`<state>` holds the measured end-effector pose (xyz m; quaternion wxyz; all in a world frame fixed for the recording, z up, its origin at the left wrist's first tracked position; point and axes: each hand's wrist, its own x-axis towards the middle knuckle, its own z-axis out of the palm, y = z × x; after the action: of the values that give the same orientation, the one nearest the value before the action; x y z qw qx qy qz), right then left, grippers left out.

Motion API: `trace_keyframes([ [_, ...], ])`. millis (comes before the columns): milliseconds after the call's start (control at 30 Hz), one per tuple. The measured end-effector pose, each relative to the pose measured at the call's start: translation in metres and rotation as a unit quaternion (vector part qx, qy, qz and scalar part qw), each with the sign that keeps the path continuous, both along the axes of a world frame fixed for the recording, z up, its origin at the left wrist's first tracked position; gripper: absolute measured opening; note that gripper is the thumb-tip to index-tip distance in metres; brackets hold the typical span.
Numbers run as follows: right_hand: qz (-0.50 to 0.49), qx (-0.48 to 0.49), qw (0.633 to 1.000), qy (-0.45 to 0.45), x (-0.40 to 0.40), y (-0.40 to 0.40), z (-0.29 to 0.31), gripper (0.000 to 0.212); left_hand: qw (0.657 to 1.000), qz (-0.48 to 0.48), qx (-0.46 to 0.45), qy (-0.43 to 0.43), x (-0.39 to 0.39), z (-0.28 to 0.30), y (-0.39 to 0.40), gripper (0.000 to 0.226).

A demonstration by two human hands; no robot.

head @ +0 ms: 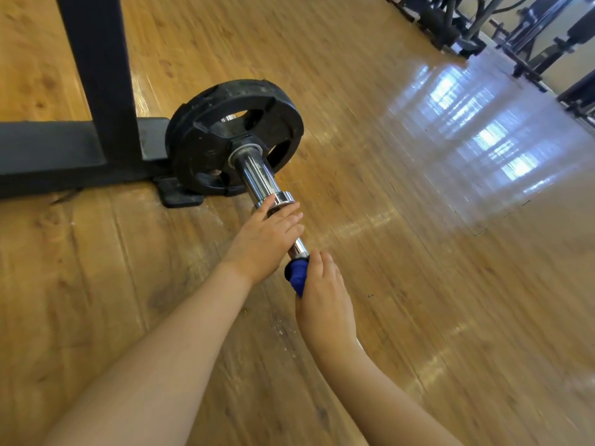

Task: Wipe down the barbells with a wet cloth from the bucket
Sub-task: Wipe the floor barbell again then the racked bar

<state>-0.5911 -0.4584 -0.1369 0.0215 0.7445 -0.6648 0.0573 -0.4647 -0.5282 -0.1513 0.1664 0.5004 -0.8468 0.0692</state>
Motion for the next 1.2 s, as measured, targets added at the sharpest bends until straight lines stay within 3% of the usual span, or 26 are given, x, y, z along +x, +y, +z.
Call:
trace_keyframes([
  [100, -0.011, 0.002, 1.000, 0.006, -0.005, 0.012, 0.001, 0.073, 0.999, -0.002, 0.038, -0.038, -0.003, 0.003, 0.001, 0.049],
  [267, 0.030, -0.037, 0.999, 0.026, 0.014, -0.018, 0.003, 0.052, 0.998, 0.003, 0.061, -0.035, -0.003, 0.012, 0.003, 0.044],
  [533, 0.027, -0.017, 0.999, 0.043, -0.014, 0.024, 0.002, 0.080, 0.997, 0.004, 0.063, -0.033, -0.003, 0.012, 0.007, 0.048],
  [667, 0.050, -0.046, 0.993, 0.098, -0.010, 0.015, 0.001, 0.079, 0.997, 0.008, 0.059, -0.054, -0.004, 0.014, 0.004, 0.048],
  [833, 0.087, -0.054, 0.989, 0.104, -0.012, 0.011, 0.005, 0.090, 0.997, 0.009, 0.052, -0.057, -0.005, 0.013, 0.005, 0.048],
  [1200, 0.103, -0.057, 0.984, 0.133, 0.007, -0.007, 0.010, 0.070, 0.996, 0.009, -0.064, -0.053, -0.008, 0.002, 0.006, 0.032],
])
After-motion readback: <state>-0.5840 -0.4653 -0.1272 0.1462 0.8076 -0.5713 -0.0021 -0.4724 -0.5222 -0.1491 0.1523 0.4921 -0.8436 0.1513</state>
